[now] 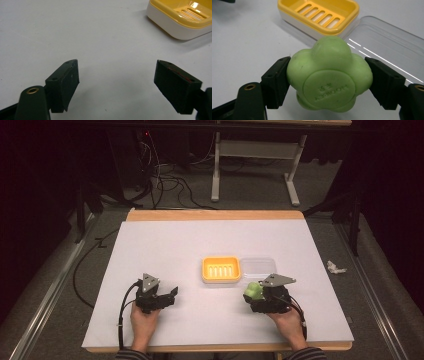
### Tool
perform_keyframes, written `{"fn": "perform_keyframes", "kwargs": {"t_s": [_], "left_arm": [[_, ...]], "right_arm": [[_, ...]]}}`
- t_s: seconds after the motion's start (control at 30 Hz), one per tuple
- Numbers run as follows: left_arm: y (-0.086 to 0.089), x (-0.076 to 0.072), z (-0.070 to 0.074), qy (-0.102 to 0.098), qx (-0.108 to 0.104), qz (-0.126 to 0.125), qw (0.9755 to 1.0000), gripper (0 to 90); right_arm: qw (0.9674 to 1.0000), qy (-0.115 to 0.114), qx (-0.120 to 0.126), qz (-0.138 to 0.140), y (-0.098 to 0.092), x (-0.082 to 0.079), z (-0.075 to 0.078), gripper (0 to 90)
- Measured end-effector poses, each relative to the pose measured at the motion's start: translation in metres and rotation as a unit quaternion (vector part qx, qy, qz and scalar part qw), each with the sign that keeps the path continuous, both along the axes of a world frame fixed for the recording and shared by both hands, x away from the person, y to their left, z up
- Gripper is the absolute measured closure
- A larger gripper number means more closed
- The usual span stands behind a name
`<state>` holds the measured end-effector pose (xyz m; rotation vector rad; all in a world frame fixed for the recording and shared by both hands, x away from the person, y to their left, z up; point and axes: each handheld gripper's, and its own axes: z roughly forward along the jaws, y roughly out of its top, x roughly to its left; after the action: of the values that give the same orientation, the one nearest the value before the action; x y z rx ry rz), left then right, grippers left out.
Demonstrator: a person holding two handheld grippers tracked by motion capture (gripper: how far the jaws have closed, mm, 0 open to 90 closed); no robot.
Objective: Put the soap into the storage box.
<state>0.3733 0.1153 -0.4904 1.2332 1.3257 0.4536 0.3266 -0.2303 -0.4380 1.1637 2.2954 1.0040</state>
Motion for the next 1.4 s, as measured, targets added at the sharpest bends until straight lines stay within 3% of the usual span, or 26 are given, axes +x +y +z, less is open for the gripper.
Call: {"fn": "perform_keyframes", "kwargs": {"t_s": [0.3, 0.53, 1.17, 1.4], "left_arm": [[0.000, 0.000, 0.000, 0.001, 0.000, 0.000, 1.0000, 20.8], [0.000, 0.000, 0.000, 0.001, 0.000, 0.001, 1.0000, 21.2], [0.000, -0.001, 0.000, -0.003, -0.002, -0.002, 1.0000, 20.6], [0.002, -0.001, 0.001, -0.007, -0.013, 0.001, 0.9999, 20.4]], "right_arm": [[0.9995, -0.020, 0.023, -0.008, -0.011, -0.005, 0.018, 25.4], [0.9990, -0.028, 0.033, -0.008, -0.014, 0.000, 0.032, 25.4], [0.9985, -0.018, 0.050, 0.018, 0.005, 0.038, 0.059, 25.4], [0.9986, -0.006, 0.048, 0.020, 0.015, 0.054, 0.062, 25.4]]}}
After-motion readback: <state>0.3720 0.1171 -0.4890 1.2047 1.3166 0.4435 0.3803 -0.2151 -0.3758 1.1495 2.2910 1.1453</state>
